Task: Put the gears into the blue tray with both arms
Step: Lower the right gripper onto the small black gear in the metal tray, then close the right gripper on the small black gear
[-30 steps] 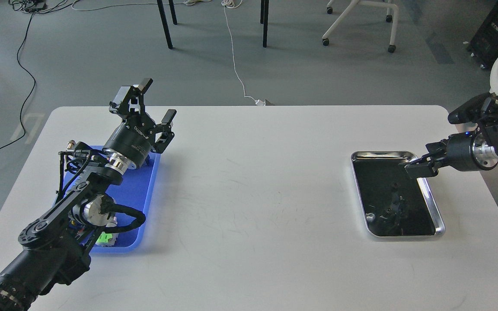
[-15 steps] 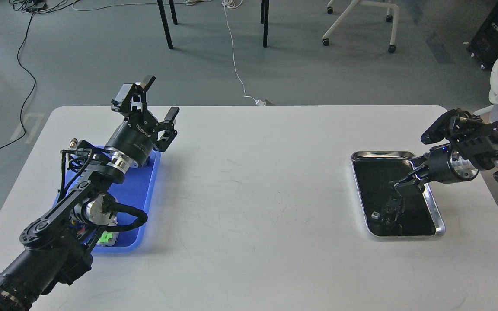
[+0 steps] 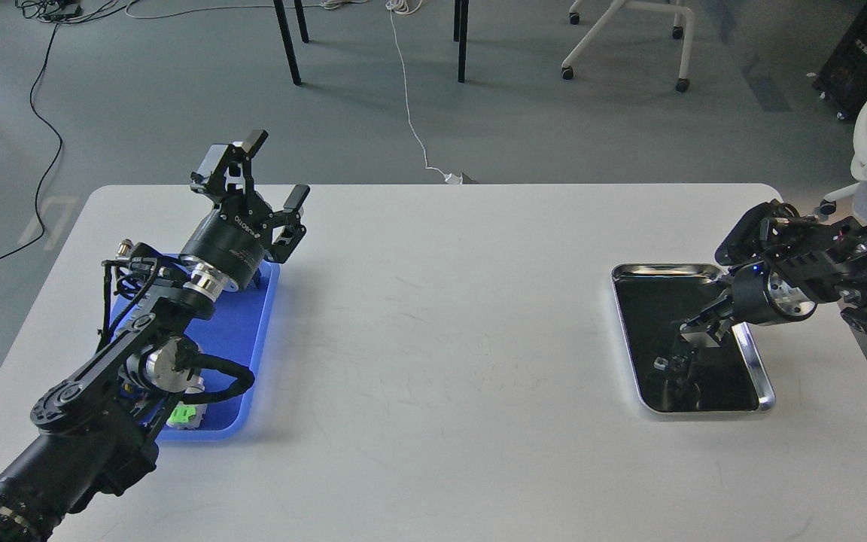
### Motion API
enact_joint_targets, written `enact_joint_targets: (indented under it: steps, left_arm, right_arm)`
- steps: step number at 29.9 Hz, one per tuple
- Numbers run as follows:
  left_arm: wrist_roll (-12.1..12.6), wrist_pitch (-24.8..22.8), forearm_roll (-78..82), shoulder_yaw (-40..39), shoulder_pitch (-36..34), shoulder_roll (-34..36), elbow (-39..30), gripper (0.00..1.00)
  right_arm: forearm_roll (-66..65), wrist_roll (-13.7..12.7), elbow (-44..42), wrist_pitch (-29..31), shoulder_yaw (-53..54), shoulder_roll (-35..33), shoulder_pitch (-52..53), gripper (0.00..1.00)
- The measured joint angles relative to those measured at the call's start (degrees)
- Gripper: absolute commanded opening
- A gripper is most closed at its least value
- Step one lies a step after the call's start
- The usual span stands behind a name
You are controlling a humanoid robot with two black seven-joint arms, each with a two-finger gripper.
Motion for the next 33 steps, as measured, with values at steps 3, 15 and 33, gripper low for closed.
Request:
enact_joint_targets:
  steps: [3, 15, 33]
  left_arm:
    - [0.0, 0.0, 0.0, -0.1, 0.0, 0.2, 0.0, 0.98]
    - [0.1, 0.0, 0.0, -0.1, 0.0, 0.6, -0.8, 0.98]
    - [0.1, 0.0, 0.0, 0.0, 0.0, 0.8, -0.9, 0.98]
  right_arm:
    - [0.0, 0.0, 0.1, 0.0, -0.2, -0.3, -0.1, 0.67]
    - [0.0, 0.0, 0.2, 0.0, -1.2, -0.4, -0.1, 0.49]
    - [0.6, 0.0, 0.0, 0.0, -1.4, 0.1, -0.3, 0.49]
